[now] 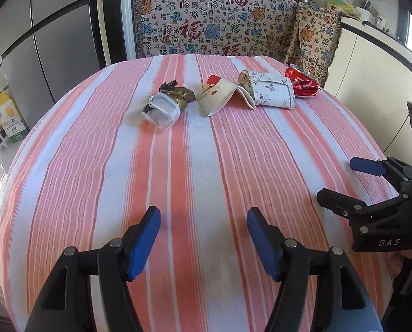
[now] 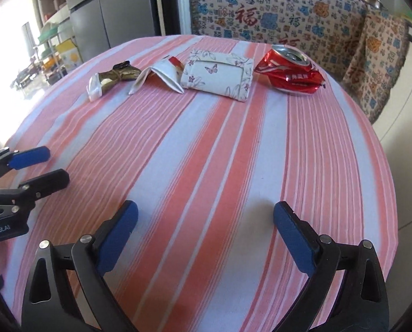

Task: Collect trash
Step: 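Move both empty grippers back over the table, then grasp the gold foil wrapper with the left gripper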

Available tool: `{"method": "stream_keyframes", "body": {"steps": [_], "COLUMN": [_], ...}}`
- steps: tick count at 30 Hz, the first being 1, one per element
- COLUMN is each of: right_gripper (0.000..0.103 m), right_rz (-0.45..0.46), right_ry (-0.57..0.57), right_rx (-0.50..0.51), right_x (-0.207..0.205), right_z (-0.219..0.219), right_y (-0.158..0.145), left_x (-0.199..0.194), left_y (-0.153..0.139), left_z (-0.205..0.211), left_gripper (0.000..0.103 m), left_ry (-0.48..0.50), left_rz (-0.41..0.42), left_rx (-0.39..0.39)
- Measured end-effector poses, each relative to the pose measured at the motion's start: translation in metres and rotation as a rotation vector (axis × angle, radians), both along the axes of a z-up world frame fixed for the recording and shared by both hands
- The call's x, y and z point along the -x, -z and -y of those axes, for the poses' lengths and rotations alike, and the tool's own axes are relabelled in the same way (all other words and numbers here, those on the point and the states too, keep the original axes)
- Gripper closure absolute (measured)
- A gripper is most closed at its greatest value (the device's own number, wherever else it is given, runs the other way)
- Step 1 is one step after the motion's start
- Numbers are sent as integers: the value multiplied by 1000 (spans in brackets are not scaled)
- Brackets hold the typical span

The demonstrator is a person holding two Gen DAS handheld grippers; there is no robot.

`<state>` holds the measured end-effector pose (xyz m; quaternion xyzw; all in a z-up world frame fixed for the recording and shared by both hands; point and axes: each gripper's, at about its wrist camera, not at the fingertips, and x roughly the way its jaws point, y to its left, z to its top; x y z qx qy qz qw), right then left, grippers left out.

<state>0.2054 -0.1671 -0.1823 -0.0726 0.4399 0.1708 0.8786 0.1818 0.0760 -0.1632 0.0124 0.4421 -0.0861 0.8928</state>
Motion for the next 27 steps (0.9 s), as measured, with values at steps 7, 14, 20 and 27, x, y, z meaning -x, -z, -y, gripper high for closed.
{"method": "stream_keyframes", "body": {"steps": [7, 14, 20, 27], "right_gripper": [1, 1, 0, 1], "right_rz": [3, 3, 3, 3], "right_ry": [-6, -9, -10, -12], "right_rx": [8, 8, 9, 8], "right_x": [1, 1, 1, 1], "right_z": [2, 1, 3, 3], "right_y": [0, -1, -2, -1], "left_x": [-53, -124, -159, -148], "left_y": [-16, -25, -3, 0], "left_z": [-29, -35, -24, -26], "left_gripper": [35, 35, 35, 56], "left_ry": [22, 100, 147, 128], "left_rz": [-20, -27, -82, -24], "left_rx": [138, 71, 66, 34]}}
